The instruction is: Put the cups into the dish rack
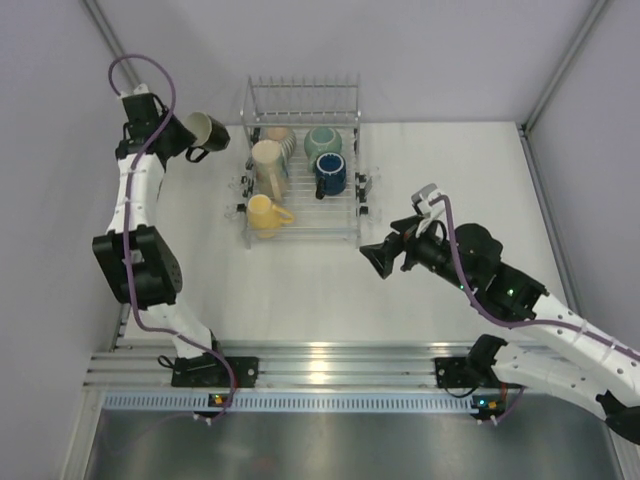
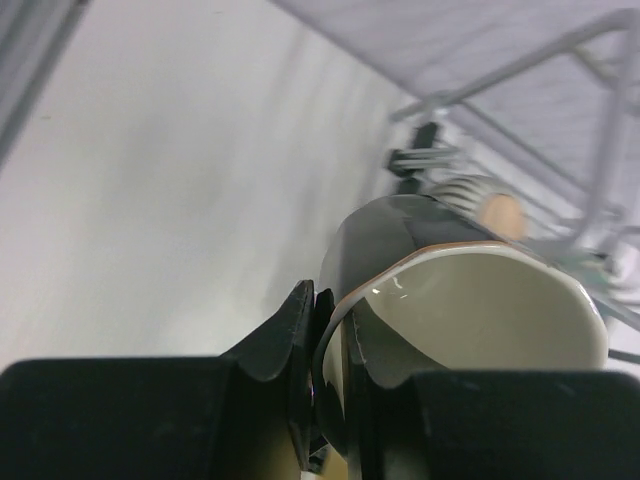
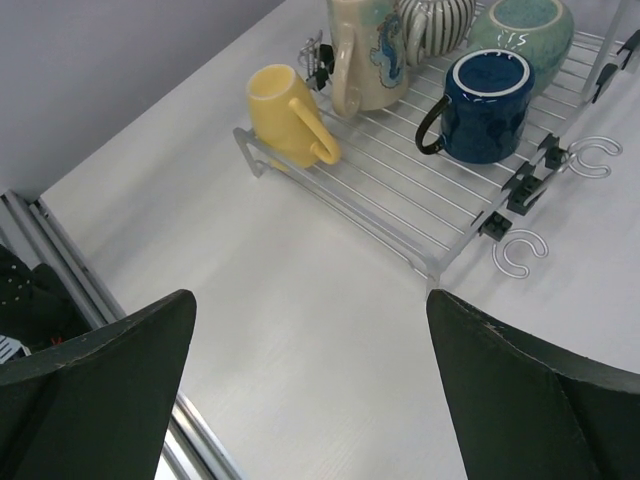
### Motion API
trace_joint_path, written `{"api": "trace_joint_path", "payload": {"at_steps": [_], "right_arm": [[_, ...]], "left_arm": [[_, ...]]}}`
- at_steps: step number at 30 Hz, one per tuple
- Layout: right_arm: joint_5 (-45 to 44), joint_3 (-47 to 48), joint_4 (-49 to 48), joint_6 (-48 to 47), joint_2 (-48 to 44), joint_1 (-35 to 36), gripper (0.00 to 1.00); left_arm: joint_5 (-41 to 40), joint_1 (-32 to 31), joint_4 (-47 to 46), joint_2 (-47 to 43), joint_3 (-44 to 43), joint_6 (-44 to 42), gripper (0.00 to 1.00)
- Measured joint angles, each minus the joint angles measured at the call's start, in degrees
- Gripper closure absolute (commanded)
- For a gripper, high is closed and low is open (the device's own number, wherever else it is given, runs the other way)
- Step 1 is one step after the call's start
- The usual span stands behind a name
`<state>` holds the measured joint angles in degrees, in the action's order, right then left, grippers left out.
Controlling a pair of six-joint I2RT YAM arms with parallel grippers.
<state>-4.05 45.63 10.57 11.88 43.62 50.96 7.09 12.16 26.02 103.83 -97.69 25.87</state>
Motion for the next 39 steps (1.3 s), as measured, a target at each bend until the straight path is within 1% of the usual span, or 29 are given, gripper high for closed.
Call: {"api": "trace_joint_path", "payload": {"at_steps": [6,10,17,21,25,28,32,34,39], "right_arm": [[-0.11,0.0,-1.62,1.68,2.16,0.0,0.01],[4.42,-0.5,-4.33,1.64,2.1,-0.02,0.01],[10.12,-2.19,-10.93,3.63,2.84,-0.02,0.01],[13.11,-5.66,-17.92,6.01,3.74,-0.02,0.01],[15.74,-10.45,-24.76,7.89,4.24,-0.02,0.01],[17.14,-11.61,-28.41,7.91,5.68,-0.02,0.03],[18.25,-11.61,-33.86,7.87,7.13,-0.04,0.1],[18.84,-11.43,-36.0,7.89,8.0,-0.09,0.13],[20.31,-7.91,-37.2,7.63,12.33,-0.13,0.2]], "left_arm": [[11.04,-2.19,-9.29,-11.63,10.99,8.31,1.0],[17.07,-5.7,-16.06,-17.03,19.3,13.27,1.0],[26.84,-13.4,-35.87,-22.64,35.65,25.42,1.0],[30.62,-17.94,-49.72,-24.02,44.54,35.15,1.0],[31.41,-22.62,-62.58,-24.61,50.36,45.66,1.0],[31.08,-25.66,-72.61,-24.61,53.27,53.92,1.0],[30.36,-28.09,-85.74,-24.59,56.74,65.44,1.0],[29.44,-28.68,-88.78,-24.61,57.46,68.81,1.0],[26.12,-31.5,-91.69,-26.21,59.1,73.42,1.0]]}}
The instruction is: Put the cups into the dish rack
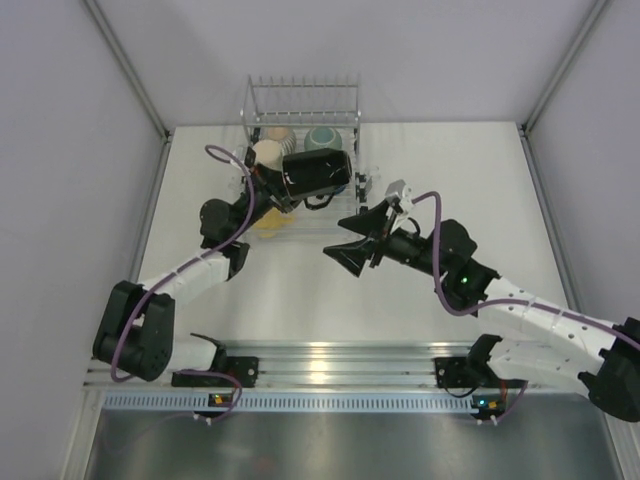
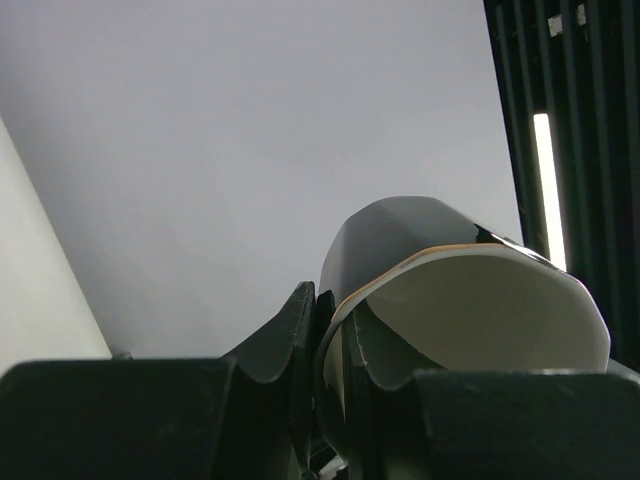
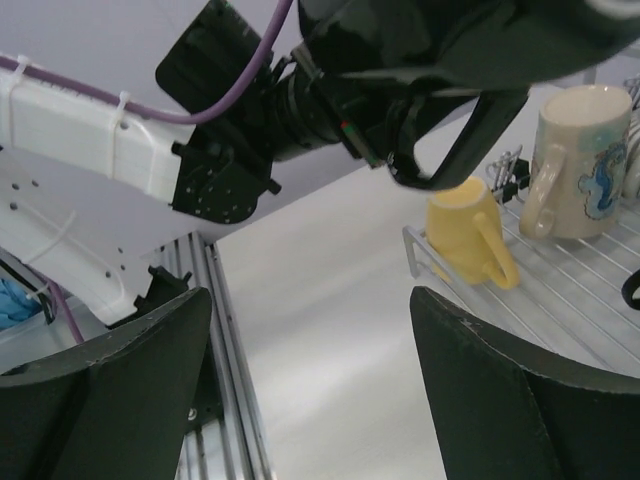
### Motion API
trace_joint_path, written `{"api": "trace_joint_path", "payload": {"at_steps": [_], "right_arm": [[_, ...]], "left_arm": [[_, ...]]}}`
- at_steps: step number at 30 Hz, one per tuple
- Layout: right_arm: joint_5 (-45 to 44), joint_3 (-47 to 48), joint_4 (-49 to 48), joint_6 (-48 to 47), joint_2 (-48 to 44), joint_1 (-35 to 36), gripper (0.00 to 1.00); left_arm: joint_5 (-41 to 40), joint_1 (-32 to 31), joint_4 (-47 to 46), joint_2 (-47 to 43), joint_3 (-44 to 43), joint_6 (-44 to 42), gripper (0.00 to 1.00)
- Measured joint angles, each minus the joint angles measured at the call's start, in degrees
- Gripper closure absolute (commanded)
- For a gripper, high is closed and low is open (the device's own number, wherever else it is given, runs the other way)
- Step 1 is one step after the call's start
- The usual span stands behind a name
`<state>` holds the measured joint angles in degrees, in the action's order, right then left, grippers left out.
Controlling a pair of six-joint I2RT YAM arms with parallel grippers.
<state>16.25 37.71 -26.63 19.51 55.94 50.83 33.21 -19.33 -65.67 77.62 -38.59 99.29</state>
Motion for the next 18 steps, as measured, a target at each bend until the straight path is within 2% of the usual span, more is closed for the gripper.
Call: {"api": "trace_joint_path", "payload": {"at_steps": [9,12,18], "right_arm": [[3.39,11.17,0.72,-1.92,8.26,-1.14,0.31],[5.2,14.99,1.44,-2.01,11.5,-1.6,0.42],[9.01,18.56,1.77,-0.92,15.41,-2.51,0.53]], "left_arm": [[-3.52,-3.61,-2.6,-6.03,5.51,4.85,1.0],[-4.11,-4.11,-3.39,-6.16,6.29,6.49,1.0],[-5.75,-4.35,-4.11,-7.3,7.91,9.09,1.0]]}}
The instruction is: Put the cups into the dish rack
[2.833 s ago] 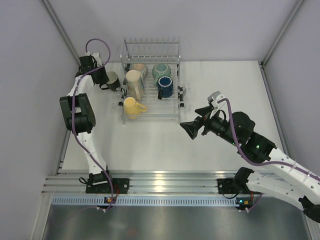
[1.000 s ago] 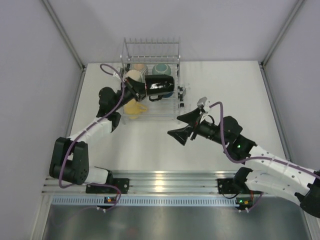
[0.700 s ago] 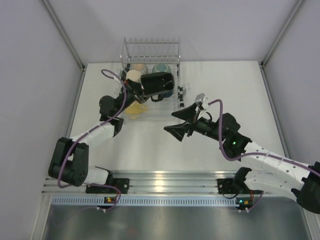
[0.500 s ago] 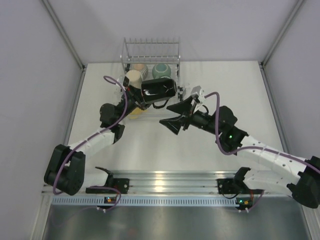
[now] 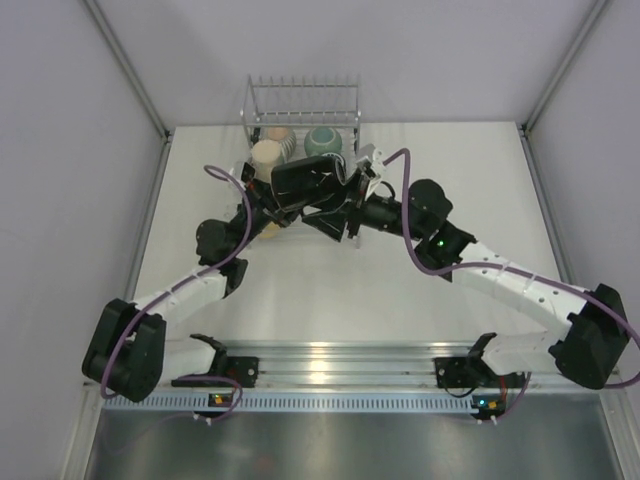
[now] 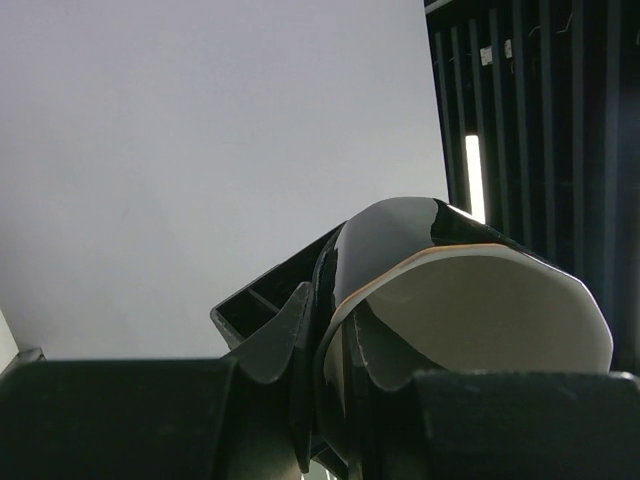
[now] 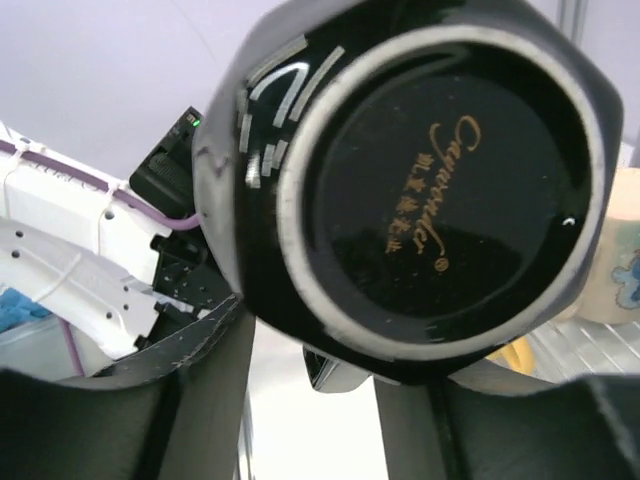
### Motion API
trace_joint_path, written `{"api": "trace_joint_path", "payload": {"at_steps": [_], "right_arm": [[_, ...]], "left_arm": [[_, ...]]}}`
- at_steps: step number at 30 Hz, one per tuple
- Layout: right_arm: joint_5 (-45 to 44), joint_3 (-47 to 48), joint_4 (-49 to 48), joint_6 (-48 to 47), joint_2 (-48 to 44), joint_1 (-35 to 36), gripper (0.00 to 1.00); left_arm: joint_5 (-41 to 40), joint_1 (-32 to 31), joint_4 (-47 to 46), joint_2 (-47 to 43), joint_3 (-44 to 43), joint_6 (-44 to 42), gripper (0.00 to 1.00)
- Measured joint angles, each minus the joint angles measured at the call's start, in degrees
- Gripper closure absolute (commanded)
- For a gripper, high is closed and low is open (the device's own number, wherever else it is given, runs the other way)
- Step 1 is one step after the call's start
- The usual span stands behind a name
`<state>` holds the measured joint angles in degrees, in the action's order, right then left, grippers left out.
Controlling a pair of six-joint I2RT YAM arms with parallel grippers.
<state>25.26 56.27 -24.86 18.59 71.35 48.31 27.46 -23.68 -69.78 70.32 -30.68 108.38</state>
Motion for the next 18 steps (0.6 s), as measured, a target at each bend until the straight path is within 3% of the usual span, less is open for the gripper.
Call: {"api": "trace_joint_path", "payload": {"at_steps": [8,12,14,18], "right_arm": [[4.52,1.9,-0.85,4.28,2.84,-1.11,0.87],[7.04,1.95,-3.06,6.75,3.61,-1.51,0.92],[7.8,1.92,-3.96,7.76,4.02,-1.86,1.0],[9.42,1.84,-6.51,10.01,5.2,-2.62,1.0]], "left_arm": [[0.17,-0.04,-1.44,-0.81,0.85,2.67,1.0],[0.04,-0.04,-2.71,-0.76,1.2,2.97,1.0],[-0.09,-0.04,-2.82,-0.61,1.25,3.17,1.0],[-0.5,0.11,-3.32,0.02,1.25,3.28,1.0]]}}
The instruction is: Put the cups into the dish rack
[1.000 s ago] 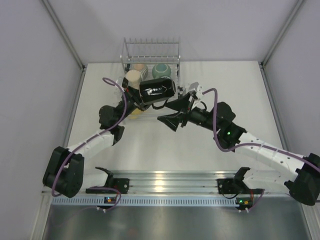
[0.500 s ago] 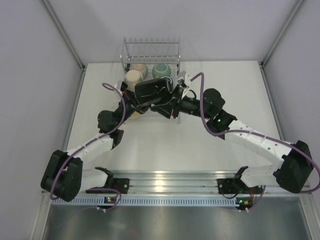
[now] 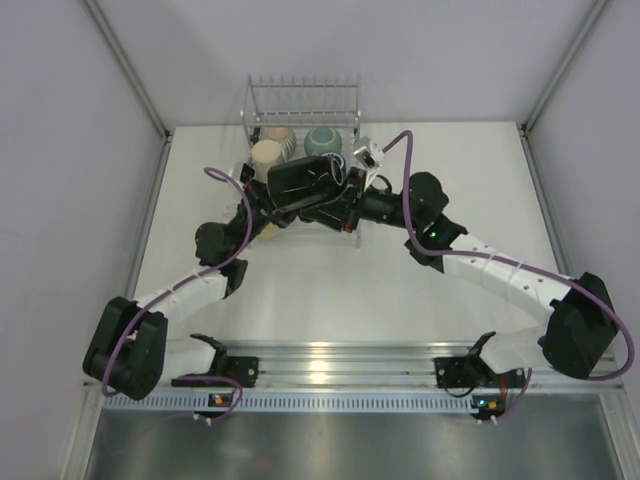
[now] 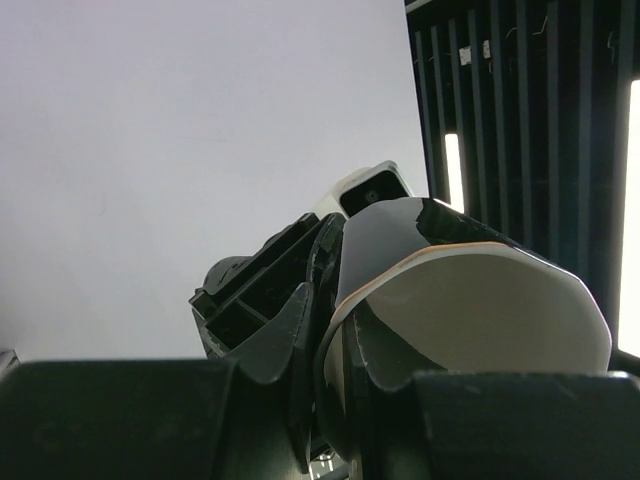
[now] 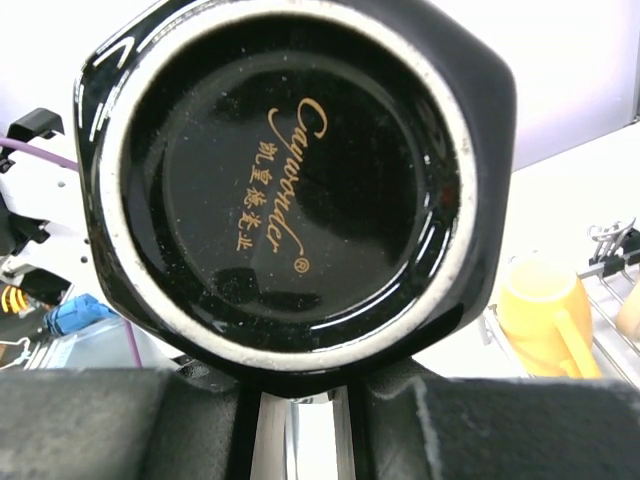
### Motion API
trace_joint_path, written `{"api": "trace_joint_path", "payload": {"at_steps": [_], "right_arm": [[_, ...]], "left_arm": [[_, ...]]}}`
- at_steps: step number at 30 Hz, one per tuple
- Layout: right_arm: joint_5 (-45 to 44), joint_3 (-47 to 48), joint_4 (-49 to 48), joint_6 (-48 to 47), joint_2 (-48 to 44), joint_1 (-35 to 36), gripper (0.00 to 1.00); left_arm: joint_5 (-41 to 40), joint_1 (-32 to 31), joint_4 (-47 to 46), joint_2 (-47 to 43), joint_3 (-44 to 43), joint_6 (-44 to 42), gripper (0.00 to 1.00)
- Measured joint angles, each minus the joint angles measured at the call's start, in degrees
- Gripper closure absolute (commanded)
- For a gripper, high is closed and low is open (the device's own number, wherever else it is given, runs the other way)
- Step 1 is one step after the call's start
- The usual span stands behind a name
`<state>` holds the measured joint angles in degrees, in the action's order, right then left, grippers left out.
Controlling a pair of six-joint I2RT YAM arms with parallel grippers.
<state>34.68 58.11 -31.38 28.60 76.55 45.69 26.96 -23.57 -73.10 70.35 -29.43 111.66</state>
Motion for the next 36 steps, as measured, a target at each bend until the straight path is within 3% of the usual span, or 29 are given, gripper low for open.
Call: {"api": "trace_joint_path", "payload": {"at_steps": [11,12,13,16,23,27,28,30,33,36], "right_arm": [[-0.24,-4.9,-3.74,3.28,-0.7,-2.58,1.0],[0.0,-5.33,-4.22,4.02,-0.76,-2.93,0.98],[0.15,-5.66,-4.7,4.55,-0.76,-3.26,0.86],[0.42,-6.43,-6.05,6.99,-0.76,-3.89,0.64],[1.44,-7.65,-11.5,13.33,-0.61,-4.0,0.55],[1.55,-7.76,-15.37,16.79,1.05,-4.5,0.59],[1.51,-7.78,-17.05,17.66,1.9,-4.66,0.68],[1.68,-7.87,-19.41,18.49,3.17,-5.01,0.76],[2.1,-8.02,-21.55,17.49,4.0,-5.53,1.0],[2.49,-8.57,-21.77,16.5,3.87,-5.84,1.0]], "left_arm": [[0.72,-0.61,-0.44,3.8,-0.15,-3.15,1.0],[0.72,-0.81,-0.42,4.22,-0.37,-3.65,1.0],[0.7,-0.87,-0.35,4.46,-0.5,-4.13,1.0],[0.33,-1.14,-0.24,4.5,-0.57,-5.95,1.0],[-1.9,-1.95,-0.55,3.23,-0.57,-10.97,1.0],[-4.15,-2.8,-0.94,3.28,-0.57,-11.67,1.0],[-4.79,-2.95,-0.92,3.32,-0.57,-11.67,1.0],[-6.12,-3.34,-0.96,3.32,-0.57,-11.06,1.0],[-7.41,-3.74,-0.5,3.32,-0.55,-9.7,1.0],[-7.43,-3.96,0.04,3.32,-0.52,-9.81,1.0]]}}
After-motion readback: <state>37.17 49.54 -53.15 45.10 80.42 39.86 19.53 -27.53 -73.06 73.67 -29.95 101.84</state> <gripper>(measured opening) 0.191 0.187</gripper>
